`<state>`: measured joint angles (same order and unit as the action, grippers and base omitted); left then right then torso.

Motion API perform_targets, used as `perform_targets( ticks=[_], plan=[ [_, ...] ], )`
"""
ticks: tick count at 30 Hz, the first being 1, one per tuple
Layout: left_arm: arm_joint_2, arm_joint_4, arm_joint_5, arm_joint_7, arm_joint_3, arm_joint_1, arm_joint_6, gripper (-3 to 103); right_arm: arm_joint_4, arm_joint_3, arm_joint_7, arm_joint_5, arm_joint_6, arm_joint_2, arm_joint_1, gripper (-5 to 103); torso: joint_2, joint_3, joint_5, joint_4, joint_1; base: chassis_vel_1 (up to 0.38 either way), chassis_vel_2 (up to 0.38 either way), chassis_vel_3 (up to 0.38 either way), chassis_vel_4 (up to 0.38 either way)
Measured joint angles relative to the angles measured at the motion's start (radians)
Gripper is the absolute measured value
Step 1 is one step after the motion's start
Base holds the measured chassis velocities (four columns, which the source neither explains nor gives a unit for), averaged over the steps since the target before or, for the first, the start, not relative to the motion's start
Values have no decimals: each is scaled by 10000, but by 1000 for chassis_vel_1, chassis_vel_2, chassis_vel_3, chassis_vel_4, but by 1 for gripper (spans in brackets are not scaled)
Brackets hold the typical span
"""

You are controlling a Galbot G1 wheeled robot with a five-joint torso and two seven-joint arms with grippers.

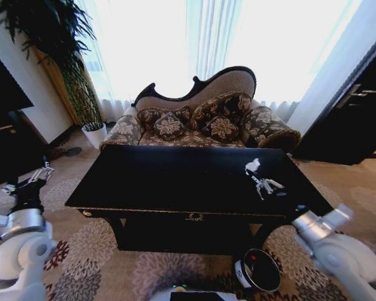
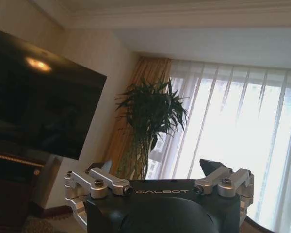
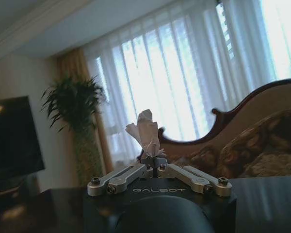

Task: Move to the front of the table and place the trash on the table into the trash bin.

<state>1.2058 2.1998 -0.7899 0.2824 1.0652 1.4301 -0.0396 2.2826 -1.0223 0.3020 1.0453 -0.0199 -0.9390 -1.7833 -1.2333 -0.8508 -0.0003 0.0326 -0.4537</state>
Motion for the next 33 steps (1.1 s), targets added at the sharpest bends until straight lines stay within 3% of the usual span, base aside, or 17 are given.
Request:
perform_targets(
  ticks=[2, 5, 6, 11, 16, 21, 27, 33],
  plan=[
    [-3, -77, -5, -1, -63, -37, 2, 100, -155, -42, 240, -13, 288, -168, -98, 0, 0, 0, 0, 0, 0, 0, 0, 0, 0],
    [-8, -245, -76, -1, -213, -112, 10, 100, -845, -57, 1451, -32, 1387, -697, -406, 0, 1, -1, 1, -3, -1, 0, 0, 0, 0],
    [-8, -245, -76, -1, -213, -112, 10, 100, -845, -57, 1451, -32, 1387, -697, -406, 0, 1, -1, 1, -3, -1, 0, 0, 0, 0],
    [-180, -525, -229, 0, -397, -143, 94, 100, -1943, -302, 3840, 430, 2787, -1906, -922, 0, 1, 0, 1, -1, -1, 0, 0, 0, 0],
    [-466, -896, -351, 0, -540, -226, 131, 100, -2590, -677, 4952, 1518, 3028, -2895, -1047, 0, 0, 0, 0, -1, -2, 0, 0, 0, 0],
    [-786, -1037, -505, 6, -711, -278, 134, 100, -3207, -1099, 5925, 2477, 2943, -3385, -1208, 0, 0, -1, -2, -1, -1, 0, 0, 0, 0],
    [-981, -1098, -638, 10, -838, -372, 109, 100, -4329, -1080, 6675, 2752, 2961, -3572, -1253, 0, 0, 0, 0, -2, -2, 0, 0, 0, 0],
    [-1084, -983, -747, 20, -730, -293, 83, 100, -6549, -753, 8160, 2780, 3058, -3696, -1144, 0, 1, 0, 2, 0, -1, 0, 0, 0, 0]
  ],
)
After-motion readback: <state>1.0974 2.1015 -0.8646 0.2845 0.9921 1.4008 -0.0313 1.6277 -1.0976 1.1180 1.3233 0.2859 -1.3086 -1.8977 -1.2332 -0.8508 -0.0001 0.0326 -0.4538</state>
